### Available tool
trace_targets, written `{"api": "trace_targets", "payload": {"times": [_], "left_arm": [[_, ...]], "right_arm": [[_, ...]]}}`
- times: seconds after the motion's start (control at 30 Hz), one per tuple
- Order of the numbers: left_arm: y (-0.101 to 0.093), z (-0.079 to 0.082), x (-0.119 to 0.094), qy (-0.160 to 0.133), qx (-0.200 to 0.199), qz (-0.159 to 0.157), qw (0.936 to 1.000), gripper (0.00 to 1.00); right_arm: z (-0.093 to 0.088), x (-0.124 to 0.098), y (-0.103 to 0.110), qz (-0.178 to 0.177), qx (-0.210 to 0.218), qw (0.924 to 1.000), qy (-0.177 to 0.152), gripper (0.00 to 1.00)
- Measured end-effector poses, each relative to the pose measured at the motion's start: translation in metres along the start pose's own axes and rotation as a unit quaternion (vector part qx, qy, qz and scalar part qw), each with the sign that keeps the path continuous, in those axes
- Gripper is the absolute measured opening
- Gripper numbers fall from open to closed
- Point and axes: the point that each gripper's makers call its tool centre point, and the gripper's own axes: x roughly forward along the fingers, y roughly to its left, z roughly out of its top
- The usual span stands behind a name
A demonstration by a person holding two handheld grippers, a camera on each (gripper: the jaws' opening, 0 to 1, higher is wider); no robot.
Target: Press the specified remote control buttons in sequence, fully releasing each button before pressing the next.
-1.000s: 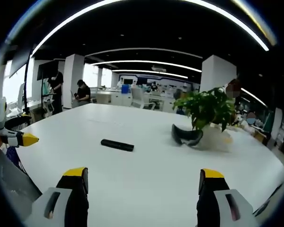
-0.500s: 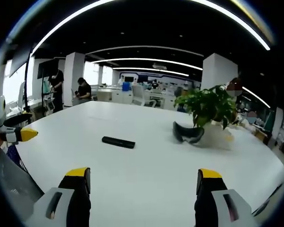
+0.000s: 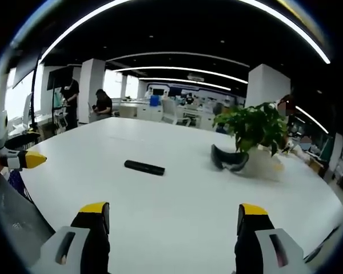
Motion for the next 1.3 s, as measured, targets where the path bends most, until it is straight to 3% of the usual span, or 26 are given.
{"api": "trace_targets", "payload": {"times": [0.3, 1.3], "left_arm": [[0.0037, -0.0034, -0.0004, 0.007, 0.001, 0.010, 0.9999, 1.00], [-0.0043, -0.0087, -0.0011, 0.029, 0.009, -0.003, 0.9995, 0.99]], "right_arm": [[-0.0008, 0.0001, 0.0007, 0.000, -0.006, 1.0000, 0.002, 0.92], [-0.0010, -0.0006, 0.0029, 0.000, -0.016, 0.9999, 0.003, 0.91]]}}
